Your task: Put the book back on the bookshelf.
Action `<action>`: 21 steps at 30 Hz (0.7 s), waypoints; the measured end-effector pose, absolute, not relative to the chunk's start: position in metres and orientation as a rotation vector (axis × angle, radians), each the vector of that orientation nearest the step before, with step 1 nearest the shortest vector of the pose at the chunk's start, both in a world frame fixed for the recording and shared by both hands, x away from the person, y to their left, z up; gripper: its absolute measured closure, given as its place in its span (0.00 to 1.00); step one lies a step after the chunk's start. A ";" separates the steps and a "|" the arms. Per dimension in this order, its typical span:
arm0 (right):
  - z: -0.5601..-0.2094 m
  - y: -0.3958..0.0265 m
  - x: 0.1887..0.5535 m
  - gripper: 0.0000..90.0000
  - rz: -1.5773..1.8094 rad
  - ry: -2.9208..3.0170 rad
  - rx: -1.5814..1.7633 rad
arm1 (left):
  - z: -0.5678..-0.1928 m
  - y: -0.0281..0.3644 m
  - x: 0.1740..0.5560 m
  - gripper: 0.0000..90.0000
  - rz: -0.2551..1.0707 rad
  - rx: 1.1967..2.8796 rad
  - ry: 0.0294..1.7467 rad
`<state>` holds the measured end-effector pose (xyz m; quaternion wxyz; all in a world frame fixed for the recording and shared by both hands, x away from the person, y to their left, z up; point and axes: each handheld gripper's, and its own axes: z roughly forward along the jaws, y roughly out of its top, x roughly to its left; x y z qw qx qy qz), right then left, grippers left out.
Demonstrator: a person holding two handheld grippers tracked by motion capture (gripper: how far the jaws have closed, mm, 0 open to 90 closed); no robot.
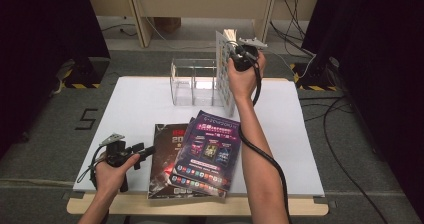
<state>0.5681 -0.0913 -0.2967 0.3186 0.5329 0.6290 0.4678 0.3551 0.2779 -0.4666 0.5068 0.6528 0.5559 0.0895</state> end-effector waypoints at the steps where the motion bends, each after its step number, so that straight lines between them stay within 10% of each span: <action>1: -0.297 -0.091 0.569 0.83 1.227 1.656 1.402 | -0.467 0.278 0.355 0.40 0.217 1.575 1.341; 21: -0.300 -0.089 0.578 0.83 1.239 1.613 1.396 | -0.468 0.279 0.355 0.40 0.215 1.578 1.343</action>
